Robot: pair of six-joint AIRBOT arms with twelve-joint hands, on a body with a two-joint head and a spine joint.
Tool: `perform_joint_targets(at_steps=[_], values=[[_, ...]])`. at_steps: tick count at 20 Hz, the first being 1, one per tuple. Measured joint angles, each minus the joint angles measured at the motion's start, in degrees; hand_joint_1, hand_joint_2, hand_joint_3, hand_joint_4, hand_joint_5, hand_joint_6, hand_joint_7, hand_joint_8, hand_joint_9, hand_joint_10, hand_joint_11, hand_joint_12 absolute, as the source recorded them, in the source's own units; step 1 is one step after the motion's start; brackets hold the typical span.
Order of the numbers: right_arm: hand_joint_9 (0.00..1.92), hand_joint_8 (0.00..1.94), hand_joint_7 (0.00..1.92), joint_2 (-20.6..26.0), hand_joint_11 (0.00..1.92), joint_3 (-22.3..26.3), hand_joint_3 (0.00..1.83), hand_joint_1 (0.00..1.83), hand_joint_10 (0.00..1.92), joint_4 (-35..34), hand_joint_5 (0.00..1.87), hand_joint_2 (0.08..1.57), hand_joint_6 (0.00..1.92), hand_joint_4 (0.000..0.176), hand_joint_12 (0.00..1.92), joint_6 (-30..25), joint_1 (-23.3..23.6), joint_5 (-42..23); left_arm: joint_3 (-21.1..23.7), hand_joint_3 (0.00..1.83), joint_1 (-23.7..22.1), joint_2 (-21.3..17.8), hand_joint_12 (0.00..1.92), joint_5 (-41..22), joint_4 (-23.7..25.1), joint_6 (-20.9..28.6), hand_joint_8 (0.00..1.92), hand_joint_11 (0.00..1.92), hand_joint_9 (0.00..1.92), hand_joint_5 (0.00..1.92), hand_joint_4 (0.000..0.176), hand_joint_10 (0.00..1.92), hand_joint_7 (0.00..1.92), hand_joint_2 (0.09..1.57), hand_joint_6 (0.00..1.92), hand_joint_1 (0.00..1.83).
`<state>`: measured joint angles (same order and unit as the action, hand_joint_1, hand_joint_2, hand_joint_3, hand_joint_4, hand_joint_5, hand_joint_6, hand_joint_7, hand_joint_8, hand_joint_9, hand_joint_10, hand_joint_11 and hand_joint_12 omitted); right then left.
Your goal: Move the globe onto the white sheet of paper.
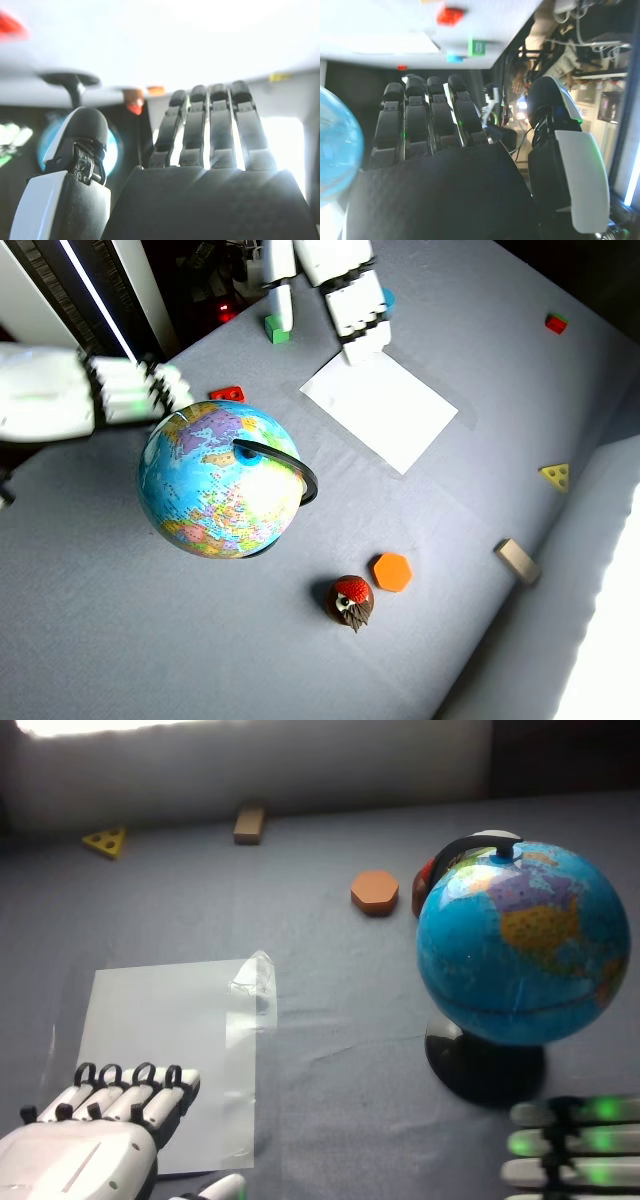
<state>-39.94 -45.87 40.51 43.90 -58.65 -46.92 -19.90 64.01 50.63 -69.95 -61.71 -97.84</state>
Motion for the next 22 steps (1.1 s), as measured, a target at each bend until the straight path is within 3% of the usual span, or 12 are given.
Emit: perform_joint_targets(at_steps=[5, 9, 12, 16, 19, 22], values=[[0.03, 0.0, 0.04, -2.4, 0.0, -7.4, 0.01, 0.01, 0.02, 2.8, 0.06, 1.23, 0.01, 0.0, 0.0, -1.6, -2.4, -4.1, -3.4, 0.0, 3.1, 3.3, 0.15, -3.1, 3.1, 0.5, 0.0, 0.0, 0.05, 0.05, 0.0, 0.0, 0.06, 1.29, 0.0, 0.0], [0.03, 0.0, 0.04, -4.7, 0.0, -13.8, 0.01, 0.02, 0.02, 2.5, 0.07, 1.23, 0.01, 0.0, 0.0, -3.3, -2.1, -4.3, -5.2, 0.0, 7.7, 3.8, 0.15, -6.1, 6.4, 5.5, 0.0, 0.0, 0.05, 0.06, 0.0, 0.0, 0.06, 1.29, 0.01, 0.0], [0.04, 0.0, 0.04, -7.7, 0.0, -17.8, 0.01, 0.02, 0.02, 3.7, 0.07, 1.23, 0.01, 0.0, 0.0, -5.6, 0.9, -4.0, -6.9, 0.0, 9.3, 3.4, 0.15, -6.5, 8.3, 7.3, 0.0, 0.0, 0.05, 0.06, 0.0, 0.0, 0.07, 1.29, 0.01, 0.0], [0.04, 0.0, 0.04, -11.0, 0.0, -23.4, 0.0, 0.0, 0.02, 8.0, 0.07, 1.23, 0.01, 0.0, 0.0, -14.3, 8.1, 0.5, -9.2, 0.0, 8.3, 3.5, 0.14, -2.4, 10.4, 7.4, 0.0, 0.0, 0.05, 0.06, 0.0, 0.0, 0.07, 1.29, 0.01, 0.0], [0.04, 0.01, 0.05, -12.3, 0.0, -25.2, 0.0, 0.0, 0.02, 13.4, 0.08, 1.23, 0.01, 0.0, 0.0, -19.1, 10.4, 3.2, -10.3, 0.0, 7.6, 4.1, 0.14, -1.2, 10.7, 7.5, 0.0, 0.0, 0.05, 0.06, 0.0, 0.0, 0.07, 1.29, 0.0, 0.0], [0.04, 0.01, 0.05, -13.3, 0.0, -26.3, 0.0, 0.0, 0.02, 15.2, 0.08, 1.23, 0.01, 0.0, 0.0, -19.6, 10.9, 3.9, -12.3, 0.0, 6.2, 5.3, 0.14, 1.7, 10.5, 7.1, 0.0, 0.0, 0.05, 0.06, 0.0, 0.0, 0.07, 1.29, 0.0, 0.0]])
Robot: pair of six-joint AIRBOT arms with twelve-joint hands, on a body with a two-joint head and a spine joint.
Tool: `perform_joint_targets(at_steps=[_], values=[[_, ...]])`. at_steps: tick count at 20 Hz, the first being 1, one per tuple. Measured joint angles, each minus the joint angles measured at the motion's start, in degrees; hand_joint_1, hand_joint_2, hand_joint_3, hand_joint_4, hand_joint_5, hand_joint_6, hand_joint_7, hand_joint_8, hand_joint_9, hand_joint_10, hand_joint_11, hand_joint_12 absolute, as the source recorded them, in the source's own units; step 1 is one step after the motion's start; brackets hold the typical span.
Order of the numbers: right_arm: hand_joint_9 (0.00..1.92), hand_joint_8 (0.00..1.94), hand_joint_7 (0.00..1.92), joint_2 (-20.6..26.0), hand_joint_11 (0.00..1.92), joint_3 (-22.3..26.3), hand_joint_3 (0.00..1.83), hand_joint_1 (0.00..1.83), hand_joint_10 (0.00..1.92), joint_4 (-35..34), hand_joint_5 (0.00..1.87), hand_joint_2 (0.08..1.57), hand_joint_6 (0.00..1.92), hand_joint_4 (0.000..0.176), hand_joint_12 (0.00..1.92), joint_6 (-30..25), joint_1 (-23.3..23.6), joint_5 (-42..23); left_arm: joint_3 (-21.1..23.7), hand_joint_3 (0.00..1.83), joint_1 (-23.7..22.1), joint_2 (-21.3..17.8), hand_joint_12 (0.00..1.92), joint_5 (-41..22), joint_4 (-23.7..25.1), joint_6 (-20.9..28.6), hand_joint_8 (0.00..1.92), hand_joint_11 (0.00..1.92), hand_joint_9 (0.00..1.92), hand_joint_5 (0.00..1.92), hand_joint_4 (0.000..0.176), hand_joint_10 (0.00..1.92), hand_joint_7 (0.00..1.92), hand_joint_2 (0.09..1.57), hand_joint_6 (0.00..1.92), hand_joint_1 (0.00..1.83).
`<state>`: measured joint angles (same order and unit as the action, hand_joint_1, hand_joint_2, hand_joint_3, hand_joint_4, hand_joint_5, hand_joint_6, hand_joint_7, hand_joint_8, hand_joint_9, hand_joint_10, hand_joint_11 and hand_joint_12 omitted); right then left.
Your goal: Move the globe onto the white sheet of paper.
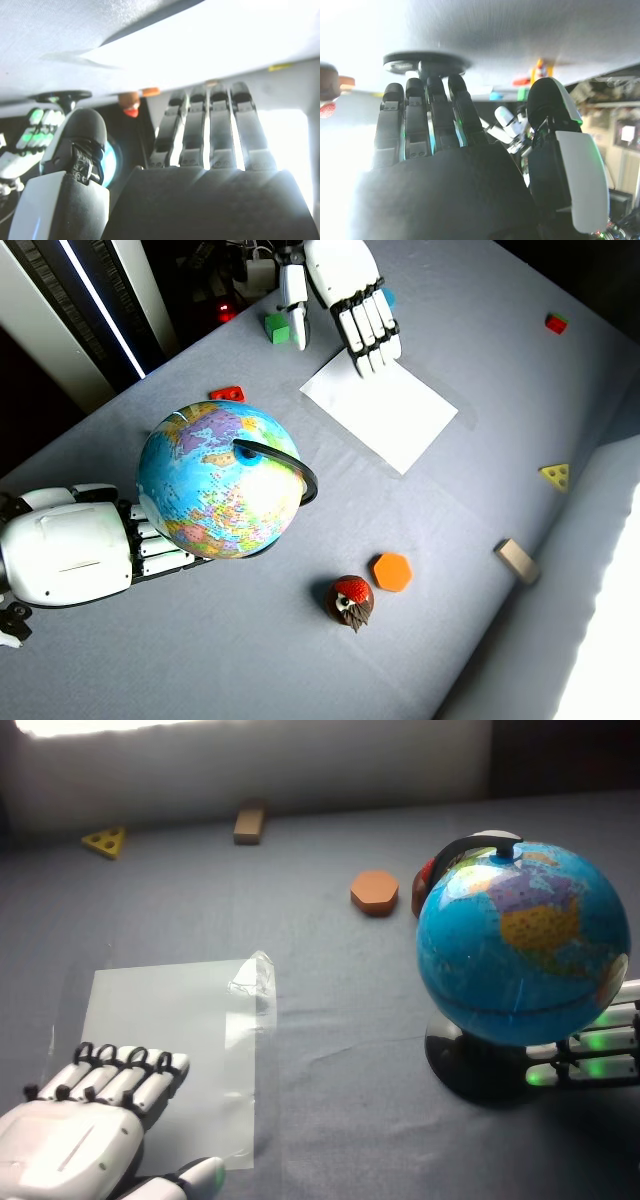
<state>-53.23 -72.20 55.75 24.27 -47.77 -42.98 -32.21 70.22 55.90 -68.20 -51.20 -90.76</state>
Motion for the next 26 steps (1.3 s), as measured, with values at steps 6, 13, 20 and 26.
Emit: perform_joint_targets(at_steps=[6, 13, 20, 26], values=[[0.04, 0.0, 0.05, -1.4, 0.0, -0.9, 0.0, 0.0, 0.02, 2.1, 0.09, 1.23, 0.02, 0.0, 0.0, -0.2, 1.8, 1.8, -0.9, 0.0, 0.2, 0.7, 0.14, 0.9, -2.4, 0.2, 0.0, 0.0, 0.04, 0.07, 0.0, 0.0, 0.06, 1.29, 0.0, 0.0], [0.04, 0.0, 0.05, -2.4, 0.0, 0.1, 0.0, 0.0, 0.02, 7.5, 0.09, 1.23, 0.01, 0.0, 0.0, -4.9, 4.9, 4.1, -0.9, 0.0, 0.2, 0.7, 0.14, 1.9, -3.0, 0.9, 0.0, 0.0, 0.04, 0.07, 0.0, 0.0, 0.06, 1.29, 0.01, 0.0], [0.05, 0.0, 0.05, -5.4, 0.0, 1.2, 0.0, 0.0, 0.02, 12.7, 0.09, 1.23, 0.01, 0.0, 0.0, -10.0, 9.2, 8.3, -0.6, 0.0, 0.9, 0.7, 0.14, 1.9, -4.3, 1.9, 0.0, 0.0, 0.04, 0.08, 0.0, 0.0, 0.06, 1.29, 0.01, 0.0], [0.06, 0.01, 0.07, -6.5, 0.0, 1.7, 0.0, 0.0, 0.02, 14.6, 0.09, 1.22, 0.01, 0.0, 0.0, -11.4, 11.8, 10.7, -0.2, 0.0, 2.2, 0.7, 0.15, 1.8, -5.4, 2.6, 0.0, 0.0, 0.06, 0.09, 0.0, 0.01, 0.07, 1.29, 0.01, 0.0]])
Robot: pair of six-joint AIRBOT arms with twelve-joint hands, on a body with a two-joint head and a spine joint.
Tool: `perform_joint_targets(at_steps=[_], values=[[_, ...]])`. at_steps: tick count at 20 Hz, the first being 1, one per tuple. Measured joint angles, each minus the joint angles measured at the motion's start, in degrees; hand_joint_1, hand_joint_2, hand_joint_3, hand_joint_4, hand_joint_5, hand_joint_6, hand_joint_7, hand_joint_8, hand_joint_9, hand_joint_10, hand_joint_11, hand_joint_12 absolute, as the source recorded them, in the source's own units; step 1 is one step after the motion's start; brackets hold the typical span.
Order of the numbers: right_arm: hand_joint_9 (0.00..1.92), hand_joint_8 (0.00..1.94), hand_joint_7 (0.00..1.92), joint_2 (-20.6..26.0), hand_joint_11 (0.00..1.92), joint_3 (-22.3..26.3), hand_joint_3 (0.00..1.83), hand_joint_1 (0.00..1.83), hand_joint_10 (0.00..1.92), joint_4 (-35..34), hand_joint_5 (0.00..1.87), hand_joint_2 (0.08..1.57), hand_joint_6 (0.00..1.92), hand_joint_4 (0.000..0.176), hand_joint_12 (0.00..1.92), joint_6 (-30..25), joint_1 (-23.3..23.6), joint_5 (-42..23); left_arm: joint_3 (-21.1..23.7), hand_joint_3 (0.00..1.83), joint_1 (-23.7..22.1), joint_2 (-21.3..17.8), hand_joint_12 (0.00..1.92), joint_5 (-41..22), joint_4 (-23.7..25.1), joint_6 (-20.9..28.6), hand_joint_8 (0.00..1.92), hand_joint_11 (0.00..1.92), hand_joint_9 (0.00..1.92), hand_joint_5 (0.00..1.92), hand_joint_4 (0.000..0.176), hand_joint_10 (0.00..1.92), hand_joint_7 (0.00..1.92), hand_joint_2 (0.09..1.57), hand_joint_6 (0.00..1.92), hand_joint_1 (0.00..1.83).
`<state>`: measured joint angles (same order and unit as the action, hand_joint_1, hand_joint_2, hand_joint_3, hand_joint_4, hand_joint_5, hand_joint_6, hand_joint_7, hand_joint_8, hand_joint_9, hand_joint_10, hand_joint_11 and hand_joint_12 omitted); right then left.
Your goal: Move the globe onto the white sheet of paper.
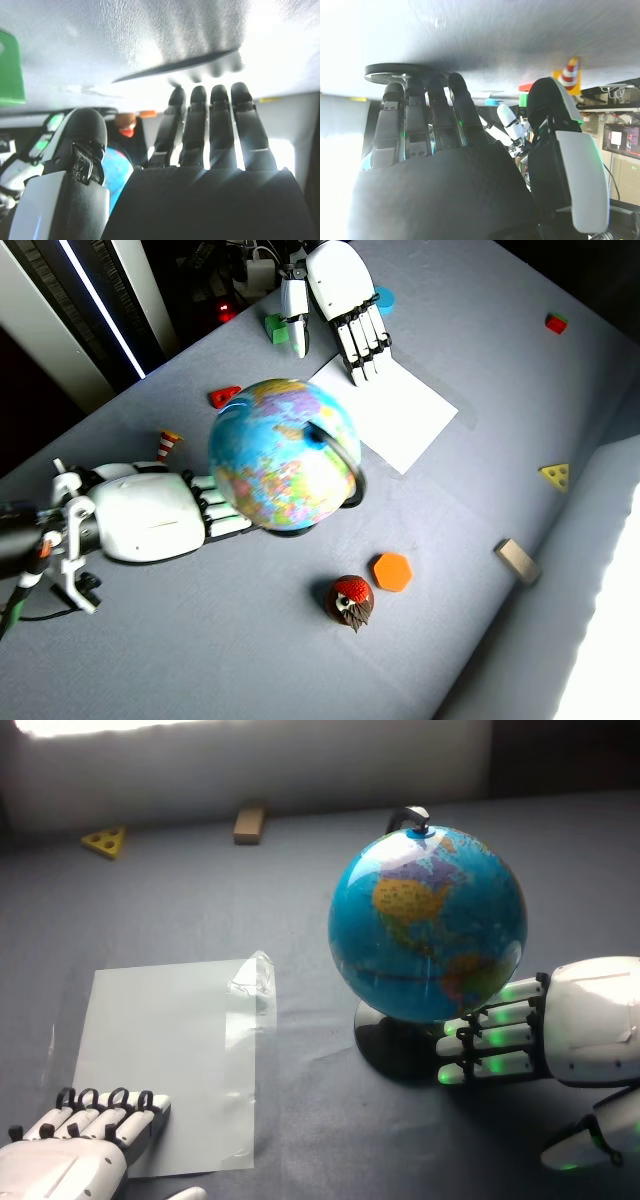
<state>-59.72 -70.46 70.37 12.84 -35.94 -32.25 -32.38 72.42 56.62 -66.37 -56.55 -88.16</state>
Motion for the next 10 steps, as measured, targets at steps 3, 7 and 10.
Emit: perform_joint_targets(at_steps=[3, 7, 10], values=[[0.06, 0.01, 0.07, 0.8, 0.0, 0.1, 0.0, 0.0, 0.02, 0.1, 0.09, 1.22, 0.01, 0.0, 0.0, -0.3, 0.9, 0.1, 0.0, 0.0, -0.2, 0.0, 0.15, 0.1, 0.9, 0.5, 0.0, 0.0, 0.06, 0.09, 0.0, 0.01, 0.07, 1.29, 0.01, 0.0], [0.06, 0.01, 0.07, 0.7, 0.0, -1.2, 0.0, 0.0, 0.02, 0.2, 0.09, 1.22, 0.01, 0.0, 0.0, -1.2, 1.6, 1.1, 0.0, 0.0, -0.7, -0.1, 0.14, 0.2, 0.5, 0.9, 0.0, 0.0, 0.06, 0.08, 0.0, 0.0, 0.07, 1.29, 0.0, 0.0], [0.06, 0.0, 0.07, -0.4, 0.0, -2.4, 0.0, 0.0, 0.02, 0.1, 0.09, 1.22, 0.01, 0.0, 0.0, -1.3, 1.7, 1.7, 0.1, 0.0, -0.7, -0.5, 0.14, -0.1, 1.3, 0.9, 0.0, 0.0, 0.06, 0.08, 0.0, 0.0, 0.07, 1.29, 0.0, 0.0]])
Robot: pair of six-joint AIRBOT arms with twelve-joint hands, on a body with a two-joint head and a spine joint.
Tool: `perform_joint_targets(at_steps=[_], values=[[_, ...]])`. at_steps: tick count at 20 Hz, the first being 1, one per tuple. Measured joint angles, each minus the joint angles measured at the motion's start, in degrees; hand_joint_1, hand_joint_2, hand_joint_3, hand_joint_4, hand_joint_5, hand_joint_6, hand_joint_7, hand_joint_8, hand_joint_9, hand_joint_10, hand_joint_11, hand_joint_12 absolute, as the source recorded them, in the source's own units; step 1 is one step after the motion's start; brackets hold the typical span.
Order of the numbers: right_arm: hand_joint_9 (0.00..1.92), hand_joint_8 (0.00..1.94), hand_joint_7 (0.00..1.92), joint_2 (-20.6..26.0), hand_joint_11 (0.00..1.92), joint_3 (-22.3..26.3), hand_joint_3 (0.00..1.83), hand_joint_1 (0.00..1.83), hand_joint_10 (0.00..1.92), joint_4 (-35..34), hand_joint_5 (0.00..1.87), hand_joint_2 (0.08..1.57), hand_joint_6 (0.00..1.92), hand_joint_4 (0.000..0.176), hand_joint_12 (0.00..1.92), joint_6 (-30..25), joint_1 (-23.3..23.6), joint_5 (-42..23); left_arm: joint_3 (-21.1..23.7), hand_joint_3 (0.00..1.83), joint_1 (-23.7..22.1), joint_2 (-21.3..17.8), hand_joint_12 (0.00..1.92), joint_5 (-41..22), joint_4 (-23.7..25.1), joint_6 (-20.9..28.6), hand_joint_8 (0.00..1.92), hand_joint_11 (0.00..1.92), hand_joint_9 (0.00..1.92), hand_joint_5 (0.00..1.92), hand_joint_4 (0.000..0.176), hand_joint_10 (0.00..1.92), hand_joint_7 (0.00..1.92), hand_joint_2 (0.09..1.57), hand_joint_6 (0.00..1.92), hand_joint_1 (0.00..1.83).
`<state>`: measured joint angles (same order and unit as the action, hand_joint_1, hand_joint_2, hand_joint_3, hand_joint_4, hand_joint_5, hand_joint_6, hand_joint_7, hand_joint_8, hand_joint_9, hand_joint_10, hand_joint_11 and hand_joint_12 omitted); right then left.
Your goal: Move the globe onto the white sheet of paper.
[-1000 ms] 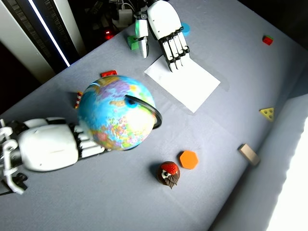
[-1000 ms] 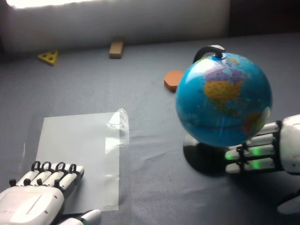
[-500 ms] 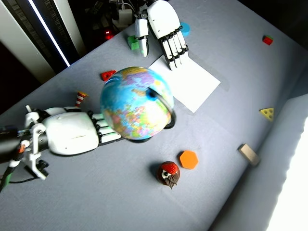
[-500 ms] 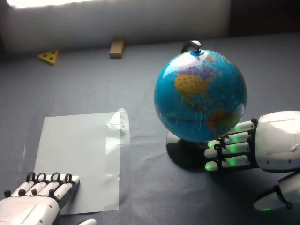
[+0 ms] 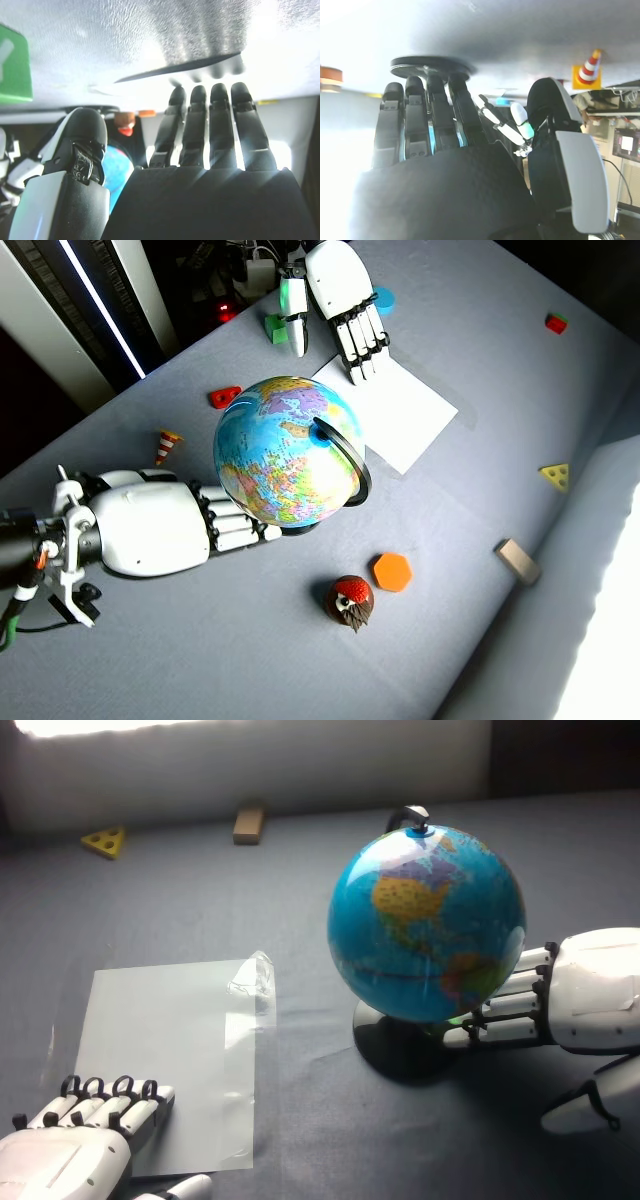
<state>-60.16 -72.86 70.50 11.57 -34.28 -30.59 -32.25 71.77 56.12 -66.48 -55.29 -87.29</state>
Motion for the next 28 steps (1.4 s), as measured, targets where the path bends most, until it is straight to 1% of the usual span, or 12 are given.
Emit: perform_joint_targets(at_steps=[4, 12, 14, 16, 18, 22, 25, 28], values=[[0.06, 0.0, 0.07, -1.9, 0.0, -0.7, 0.0, 0.0, 0.02, -0.2, 0.09, 1.22, 0.01, 0.0, 0.0, -0.1, 1.6, 0.8, 0.1, 0.0, 0.0, 0.0, 0.14, 0.2, 0.2, 0.0, 0.0, 0.0, 0.06, 0.1, 0.0, 0.0, 0.07, 1.28, 0.01, 0.0], [0.06, 0.0, 0.07, -3.9, 0.0, -1.6, 0.0, 0.0, 0.02, -1.2, 0.09, 1.22, 0.01, 0.0, 0.0, 0.7, 1.2, 1.6, 0.1, 0.0, 0.0, -0.3, 0.14, 0.1, 0.1, 0.4, 0.0, 0.0, 0.06, 0.11, 0.0, 0.0, 0.07, 1.29, 0.01, 0.0], [0.06, 0.0, 0.07, -4.1, 0.0, -1.5, 0.0, 0.0, 0.02, 0.3, 0.09, 1.22, 0.01, 0.0, 0.0, -0.8, 1.2, 1.8, 0.1, 0.0, 0.0, -0.3, 0.14, 0.1, 0.4, 0.7, 0.0, 0.0, 0.06, 0.1, 0.0, 0.0, 0.07, 1.29, 0.0, 0.0], [0.06, 0.0, 0.07, -4.1, 0.0, -0.7, 0.0, 0.0, 0.02, 1.8, 0.09, 1.22, 0.01, 0.0, 0.0, -1.8, 1.3, 2.6, 0.1, 0.0, 0.0, -0.3, 0.14, 0.1, 1.1, 1.4, 0.0, 0.0, 0.06, 0.1, 0.0, 0.0, 0.07, 1.29, 0.0, 0.0], [0.06, 0.0, 0.07, -4.2, 0.0, 1.6, 0.0, 0.0, 0.02, 4.6, 0.09, 1.22, 0.01, 0.0, 0.0, -3.9, 2.0, 4.0, 0.2, 0.0, 0.3, -0.3, 0.15, -0.1, 2.2, 1.8, 0.0, 0.0, 0.06, 0.1, 0.0, 0.0, 0.07, 1.29, 0.0, 0.0], [0.06, 0.0, 0.07, -5.0, 0.0, 3.0, 0.0, 0.0, 0.02, 5.6, 0.1, 1.22, 0.01, 0.0, 0.0, -3.9, 2.5, 4.3, 0.4, 0.0, 0.9, -0.3, 0.15, -0.1, 2.1, 2.1, 0.0, 0.0, 0.07, 0.1, 0.0, 0.0, 0.07, 1.29, 0.0, 0.0], [0.06, 0.0, 0.07, -5.3, 0.0, 4.2, 0.0, 0.0, 0.02, 5.7, 0.09, 1.22, 0.01, 0.0, 0.0, -3.9, 3.0, 6.3, 0.5, 0.0, 0.9, -0.3, 0.15, -0.2, 2.1, 2.2, 0.0, 0.0, 0.07, 0.08, 0.0, 0.0, 0.08, 1.29, 0.0, 0.0], [0.07, 0.0, 0.07, -7.2, 0.0, 4.9, 0.0, 0.0, 0.02, 5.7, 0.09, 1.22, 0.01, 0.0, 0.0, -4.0, 4.1, 9.2, 0.8, 0.0, 0.9, -0.3, 0.16, -0.2, 2.1, 2.2, 0.0, 0.0, 0.07, 0.09, 0.0, 0.0, 0.08, 1.29, 0.0, 0.0]])
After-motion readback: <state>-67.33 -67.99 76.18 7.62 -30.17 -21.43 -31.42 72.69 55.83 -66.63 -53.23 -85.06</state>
